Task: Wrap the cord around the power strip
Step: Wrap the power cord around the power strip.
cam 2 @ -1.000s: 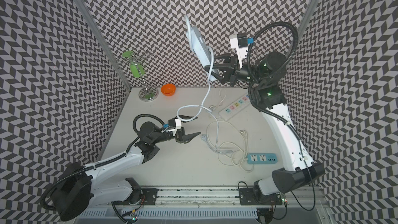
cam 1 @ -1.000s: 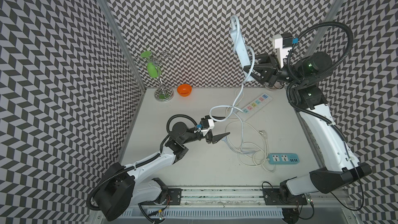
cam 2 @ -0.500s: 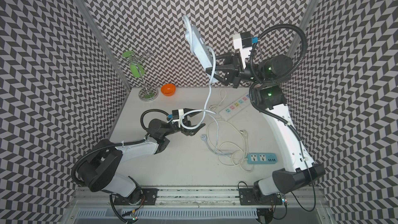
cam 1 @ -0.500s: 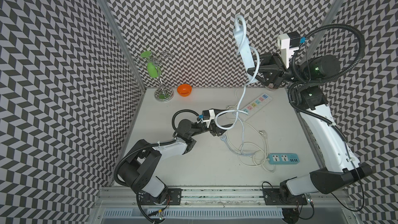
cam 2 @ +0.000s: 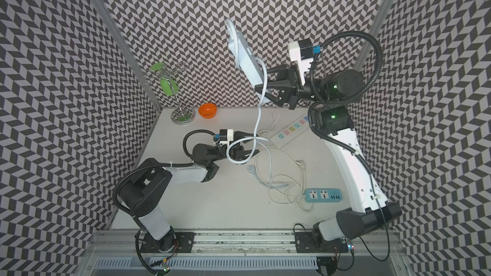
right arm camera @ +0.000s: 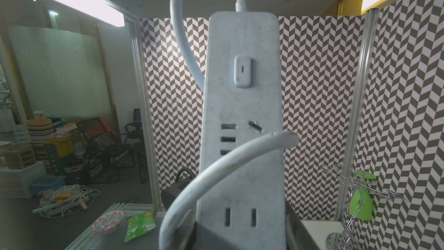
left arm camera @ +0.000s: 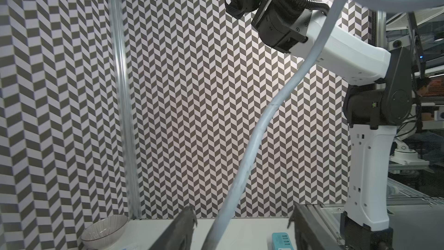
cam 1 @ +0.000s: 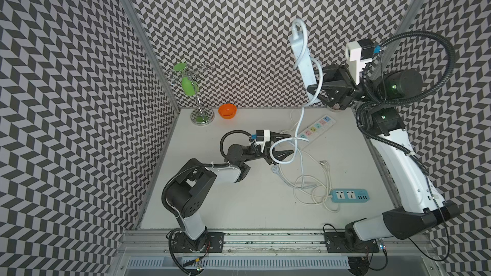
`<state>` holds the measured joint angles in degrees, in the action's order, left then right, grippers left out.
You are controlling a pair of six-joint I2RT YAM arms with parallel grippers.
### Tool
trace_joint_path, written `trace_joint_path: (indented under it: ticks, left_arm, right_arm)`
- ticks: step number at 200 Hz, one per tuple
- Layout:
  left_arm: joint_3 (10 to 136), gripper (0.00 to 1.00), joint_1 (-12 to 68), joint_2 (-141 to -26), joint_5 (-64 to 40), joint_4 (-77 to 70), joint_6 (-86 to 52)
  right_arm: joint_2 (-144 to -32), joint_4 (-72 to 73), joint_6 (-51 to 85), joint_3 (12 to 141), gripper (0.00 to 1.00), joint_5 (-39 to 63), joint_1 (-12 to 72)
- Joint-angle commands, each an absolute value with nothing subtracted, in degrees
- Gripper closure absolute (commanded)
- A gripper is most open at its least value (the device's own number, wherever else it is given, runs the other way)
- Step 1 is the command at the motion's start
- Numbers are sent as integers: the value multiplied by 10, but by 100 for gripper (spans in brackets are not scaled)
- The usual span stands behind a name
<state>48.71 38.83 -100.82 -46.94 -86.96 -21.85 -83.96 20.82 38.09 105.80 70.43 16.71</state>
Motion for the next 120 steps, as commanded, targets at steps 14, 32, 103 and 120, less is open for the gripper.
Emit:
trace_joint_path:
  ticks: [14, 32, 103, 120]
  left_arm:
    - [506, 72, 401, -1012, -499, -878, -215]
    - [493, 100, 386, -989, -494, -839, -193]
    - [447, 100, 289, -945, -526, -603, -146]
    - [415, 100, 246, -916, -521, -538, -127]
  right_arm:
    - [-818, 252, 395, 1063, 100, 699, 170]
    - [-813, 254, 396, 1062, 100, 702, 170]
    - [-819, 253, 413, 1149, 100, 698, 170]
    - [-820, 244, 407, 1169, 100, 697, 169]
